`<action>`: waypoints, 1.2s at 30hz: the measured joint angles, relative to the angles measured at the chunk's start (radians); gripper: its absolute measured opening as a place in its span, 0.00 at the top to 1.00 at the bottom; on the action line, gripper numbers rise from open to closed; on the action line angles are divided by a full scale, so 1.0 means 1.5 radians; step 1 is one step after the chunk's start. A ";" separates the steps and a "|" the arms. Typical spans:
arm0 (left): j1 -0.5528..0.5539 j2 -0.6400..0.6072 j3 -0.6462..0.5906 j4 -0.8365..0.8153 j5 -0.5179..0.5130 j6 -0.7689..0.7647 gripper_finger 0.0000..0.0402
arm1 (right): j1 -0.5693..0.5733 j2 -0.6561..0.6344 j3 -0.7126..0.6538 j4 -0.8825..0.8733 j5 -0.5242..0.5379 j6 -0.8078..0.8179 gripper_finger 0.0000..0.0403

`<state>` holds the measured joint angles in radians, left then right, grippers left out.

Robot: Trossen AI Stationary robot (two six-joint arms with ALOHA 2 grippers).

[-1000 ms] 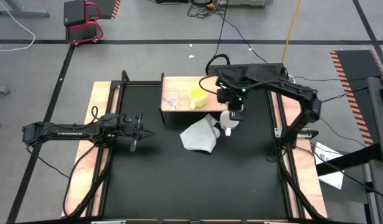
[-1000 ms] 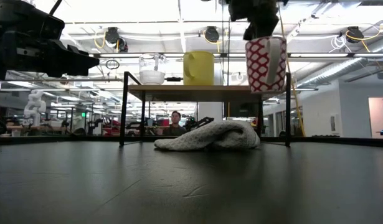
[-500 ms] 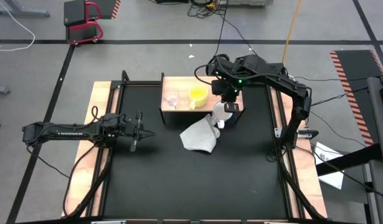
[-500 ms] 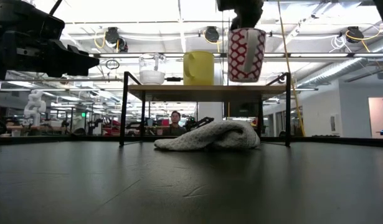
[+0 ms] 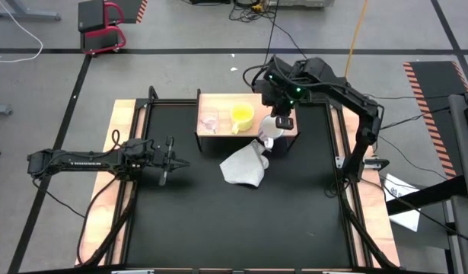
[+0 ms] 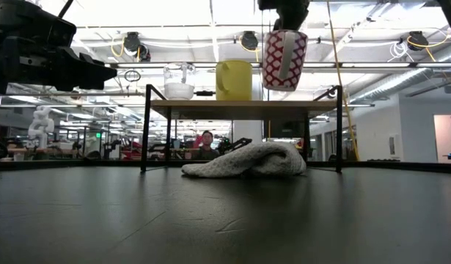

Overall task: Stack small to large cups/mugs on shelf
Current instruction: Put the red pattern white mug on the shelf

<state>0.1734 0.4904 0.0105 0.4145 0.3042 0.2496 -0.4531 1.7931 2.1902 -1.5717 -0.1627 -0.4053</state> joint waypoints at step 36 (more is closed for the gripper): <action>0.000 0.000 0.000 -0.013 0.000 -0.024 0.92 | -0.055 -0.164 -0.068 0.000 -0.002 0.017 1.00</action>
<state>0.1734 0.4908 0.0101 0.3950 0.3041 0.2132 -0.5350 1.5473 2.0889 -1.5719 -0.1656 -0.3804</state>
